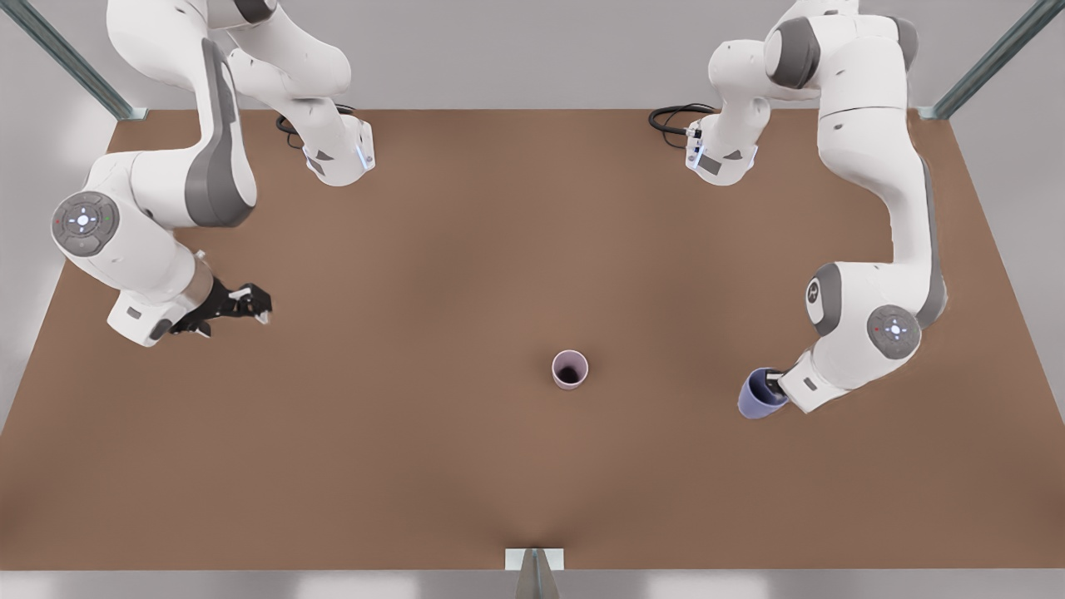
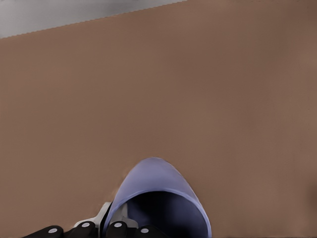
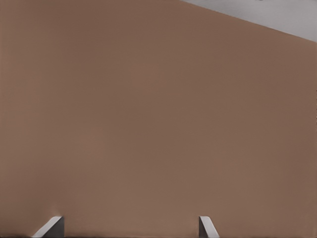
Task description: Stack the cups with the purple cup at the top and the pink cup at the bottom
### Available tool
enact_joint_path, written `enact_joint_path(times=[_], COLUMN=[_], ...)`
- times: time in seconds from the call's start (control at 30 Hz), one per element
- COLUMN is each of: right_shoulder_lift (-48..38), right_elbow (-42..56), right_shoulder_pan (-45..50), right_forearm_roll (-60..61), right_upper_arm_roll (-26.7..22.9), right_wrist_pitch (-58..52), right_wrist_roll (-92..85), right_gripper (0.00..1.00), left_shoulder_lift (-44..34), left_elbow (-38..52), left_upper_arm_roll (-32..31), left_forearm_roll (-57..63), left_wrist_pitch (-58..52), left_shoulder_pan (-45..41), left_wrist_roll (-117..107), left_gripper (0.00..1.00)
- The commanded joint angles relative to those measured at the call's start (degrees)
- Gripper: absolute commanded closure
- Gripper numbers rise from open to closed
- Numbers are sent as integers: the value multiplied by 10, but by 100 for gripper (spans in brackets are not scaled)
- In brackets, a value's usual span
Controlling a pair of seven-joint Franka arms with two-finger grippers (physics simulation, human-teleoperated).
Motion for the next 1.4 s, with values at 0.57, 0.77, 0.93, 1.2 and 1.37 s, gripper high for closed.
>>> enact_joint_path(times=[0.57, 0.77, 0.93, 1.2, 1.37], right_shoulder_lift=[-2, 0, 0, 0, 0], right_elbow=[2, 2, 2, 2, 2], right_shoulder_pan=[-12, -20, -20, -20, -20], right_forearm_roll=[18, 26, 26, 26, 27], right_upper_arm_roll=[-3, -3, -3, -3, -3], right_wrist_pitch=[-55, -54, -54, -53, -53], right_wrist_roll=[108, 104, 104, 104, 103], right_gripper=[0, 0, 0, 0, 0], left_shoulder_lift=[166, 172, 172, 173, 173], left_elbow=[262, 250, 236, 222, 221], left_upper_arm_roll=[-61, -61, -61, -61, -61], left_forearm_roll=[-56, -54, -57, -57, -57], left_wrist_pitch=[-134, -134, -135, -124, -119], left_shoulder_pan=[-178, -177, -177, -178, -178], left_wrist_roll=[-538, -533, -537, -535, -532], left_gripper=[79, 79, 79, 79, 79])
